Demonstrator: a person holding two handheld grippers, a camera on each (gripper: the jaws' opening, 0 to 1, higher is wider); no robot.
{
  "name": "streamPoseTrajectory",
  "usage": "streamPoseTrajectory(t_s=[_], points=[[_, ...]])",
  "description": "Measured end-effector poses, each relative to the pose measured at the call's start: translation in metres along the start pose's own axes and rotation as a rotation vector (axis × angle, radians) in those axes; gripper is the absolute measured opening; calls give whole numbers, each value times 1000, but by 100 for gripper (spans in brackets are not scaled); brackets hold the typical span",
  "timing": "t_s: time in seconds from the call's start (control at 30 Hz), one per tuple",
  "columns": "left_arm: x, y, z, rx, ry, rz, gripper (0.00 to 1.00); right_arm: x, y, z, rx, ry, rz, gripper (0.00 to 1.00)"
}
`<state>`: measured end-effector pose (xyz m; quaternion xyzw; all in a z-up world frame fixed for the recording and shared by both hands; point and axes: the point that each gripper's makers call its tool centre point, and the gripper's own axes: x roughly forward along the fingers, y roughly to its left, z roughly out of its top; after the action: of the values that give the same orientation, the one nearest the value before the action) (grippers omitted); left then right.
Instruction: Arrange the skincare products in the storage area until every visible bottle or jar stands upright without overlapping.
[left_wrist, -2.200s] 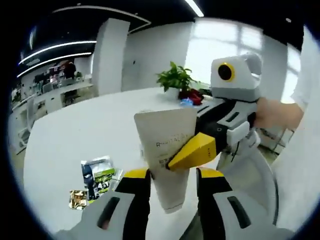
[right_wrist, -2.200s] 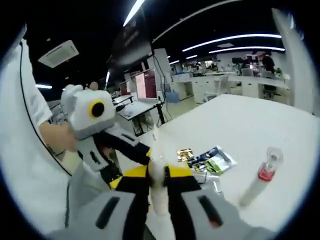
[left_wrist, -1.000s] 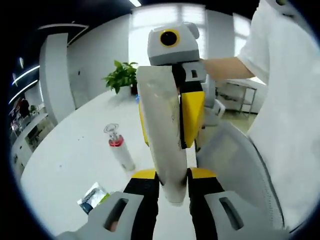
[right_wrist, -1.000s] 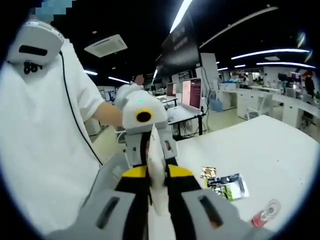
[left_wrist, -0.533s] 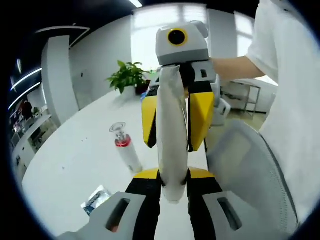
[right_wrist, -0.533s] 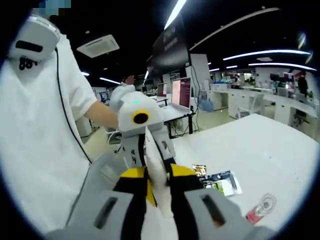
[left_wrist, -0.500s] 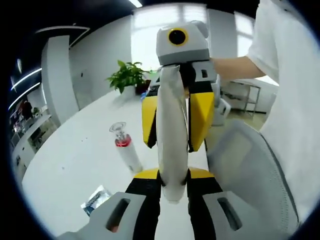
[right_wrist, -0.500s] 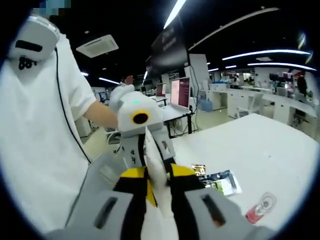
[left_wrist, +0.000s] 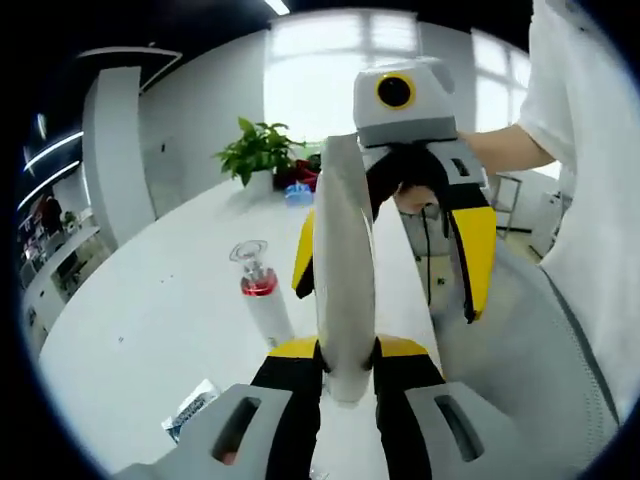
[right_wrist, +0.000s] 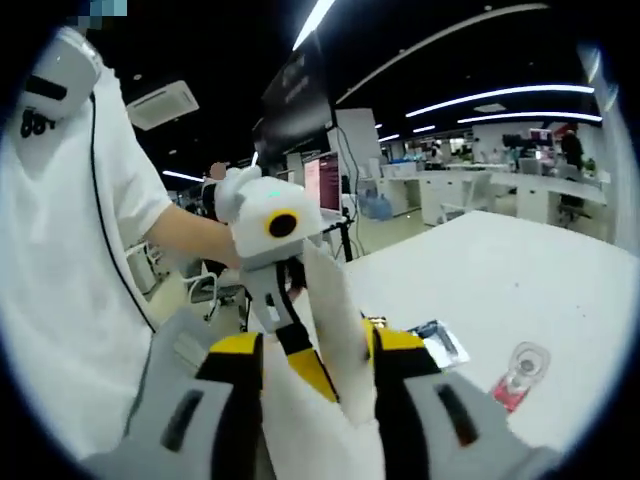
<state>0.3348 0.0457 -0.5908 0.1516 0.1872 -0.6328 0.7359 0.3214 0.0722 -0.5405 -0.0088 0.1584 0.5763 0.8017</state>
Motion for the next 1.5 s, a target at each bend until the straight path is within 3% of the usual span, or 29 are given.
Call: streamPoseTrajectory(t_s=[0.17,0.47,0.63,0.83,1.07,1.5], points=[[7,15,1,-4,-7,5,15,-5,-18,-8,37,-11,-87,64],[21,42,0,7,-4,14,16,-18,-36,-15,90,-43,-190,74],[33,60,-2,15,5,22,16,-27,-42,-29,132,-43,-246,77],[51,73,-6,16,16,31,16,-35,-49,-50,184,-33,-346,94],[66,79,-16,18,33,16,16,-39,-49,-66,218,-21,-390,99],[76,94,-33,16,50,24,16,-48,-53,-88,276,-12,-459,99]])
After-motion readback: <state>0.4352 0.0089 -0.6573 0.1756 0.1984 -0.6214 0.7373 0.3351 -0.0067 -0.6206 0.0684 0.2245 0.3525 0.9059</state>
